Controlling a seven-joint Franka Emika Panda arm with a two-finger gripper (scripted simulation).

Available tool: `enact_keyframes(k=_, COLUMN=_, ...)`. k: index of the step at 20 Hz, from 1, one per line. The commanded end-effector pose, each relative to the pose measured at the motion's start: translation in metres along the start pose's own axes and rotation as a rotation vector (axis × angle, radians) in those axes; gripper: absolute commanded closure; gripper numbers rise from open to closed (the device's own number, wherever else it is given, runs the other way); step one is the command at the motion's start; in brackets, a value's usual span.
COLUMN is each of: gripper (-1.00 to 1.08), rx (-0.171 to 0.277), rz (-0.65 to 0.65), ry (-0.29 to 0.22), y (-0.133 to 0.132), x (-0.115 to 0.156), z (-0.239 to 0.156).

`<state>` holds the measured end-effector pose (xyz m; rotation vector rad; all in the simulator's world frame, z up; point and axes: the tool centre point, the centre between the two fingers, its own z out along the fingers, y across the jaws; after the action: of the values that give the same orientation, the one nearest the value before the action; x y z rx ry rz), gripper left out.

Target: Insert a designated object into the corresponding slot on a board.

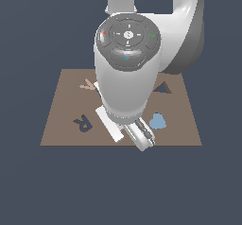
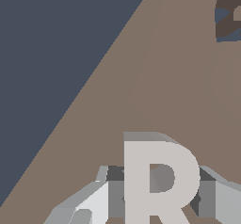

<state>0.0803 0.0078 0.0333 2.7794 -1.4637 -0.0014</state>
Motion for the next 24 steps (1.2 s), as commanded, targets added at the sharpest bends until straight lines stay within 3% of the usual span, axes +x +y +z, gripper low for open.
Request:
enact_keyframes(k=1, gripper=1.08, rx=0.0, rz=-0.044, ry=0.0, y=0.004, x=0.001, z=0.0)
enact_keyframes(k=10, gripper=1.08, rx=0.001, rz=-0.276, ry=0.001, y=0.024, x=0.006, z=-0.001)
enact_keyframes(k=24, gripper=1.08, rx=0.001, rz=-0.768, ry=0.001, y=0.058, x=0.033, z=-0.004)
